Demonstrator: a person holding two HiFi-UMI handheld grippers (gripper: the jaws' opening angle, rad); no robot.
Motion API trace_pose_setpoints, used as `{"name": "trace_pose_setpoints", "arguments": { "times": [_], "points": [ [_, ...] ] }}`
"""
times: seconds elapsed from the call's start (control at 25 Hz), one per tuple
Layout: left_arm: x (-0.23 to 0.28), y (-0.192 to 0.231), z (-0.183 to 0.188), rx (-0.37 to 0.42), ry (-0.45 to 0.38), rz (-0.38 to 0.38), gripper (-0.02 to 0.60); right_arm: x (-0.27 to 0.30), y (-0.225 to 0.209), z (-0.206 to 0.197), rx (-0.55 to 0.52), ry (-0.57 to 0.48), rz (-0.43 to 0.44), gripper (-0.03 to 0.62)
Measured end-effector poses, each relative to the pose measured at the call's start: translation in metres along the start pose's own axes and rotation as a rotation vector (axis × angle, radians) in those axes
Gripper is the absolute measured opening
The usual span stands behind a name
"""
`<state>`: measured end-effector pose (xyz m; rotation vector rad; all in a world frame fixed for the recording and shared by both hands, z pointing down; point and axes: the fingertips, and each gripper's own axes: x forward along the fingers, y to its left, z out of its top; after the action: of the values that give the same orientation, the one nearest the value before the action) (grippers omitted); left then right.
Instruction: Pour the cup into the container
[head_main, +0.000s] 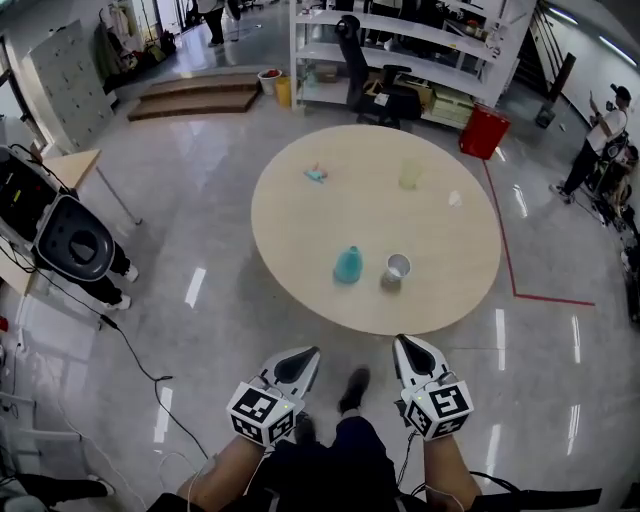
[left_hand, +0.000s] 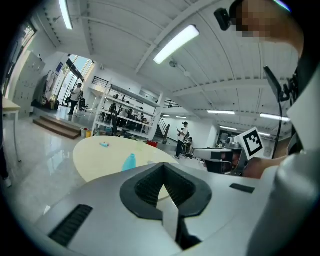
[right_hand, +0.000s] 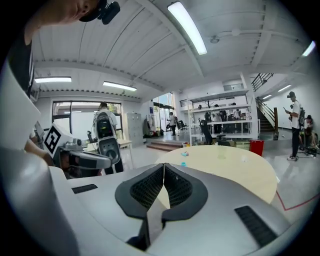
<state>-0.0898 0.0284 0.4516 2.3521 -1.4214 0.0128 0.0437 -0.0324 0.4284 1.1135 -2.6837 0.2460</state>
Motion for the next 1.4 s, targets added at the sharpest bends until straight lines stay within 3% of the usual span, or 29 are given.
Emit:
{"name": "trace_pose_setpoints", "arguments": {
  "times": [0.16, 0.52, 0.8, 1.08, 1.4],
  "points": [
    [-0.036, -0.024, -0.002, 0.001, -0.017, -0.033, 0.0, -0.039, 0.038, 0.006, -0.009, -0.022, -0.016, 0.008],
    [-0.097, -0.081, 0.005, 0.058, -0.075, -0.019, 0.0, -0.126, 0.078, 0.02, -0.037, -0.117, -0.024, 0.008],
    [-0.149, -0.201, -0.047, 0.078, -0.055, -0.003, 0.0, -0.253, 0.106, -0.031, -0.05, -0.112, 0.04, 0.009],
    [-0.201, -0.292, -0.098, 0.063, -0.014, 0.035, 0.0, -0.355, 0.122, -0.082, 0.011, -0.069, 0.053, 0.009],
    [-0.267, -0.338, -0.123, 0.081, -0.018, 0.029, 0.0, -0.415, 0.176, -0.086, -0.003, -0.105, 0.059, 0.008]
  ]
}}
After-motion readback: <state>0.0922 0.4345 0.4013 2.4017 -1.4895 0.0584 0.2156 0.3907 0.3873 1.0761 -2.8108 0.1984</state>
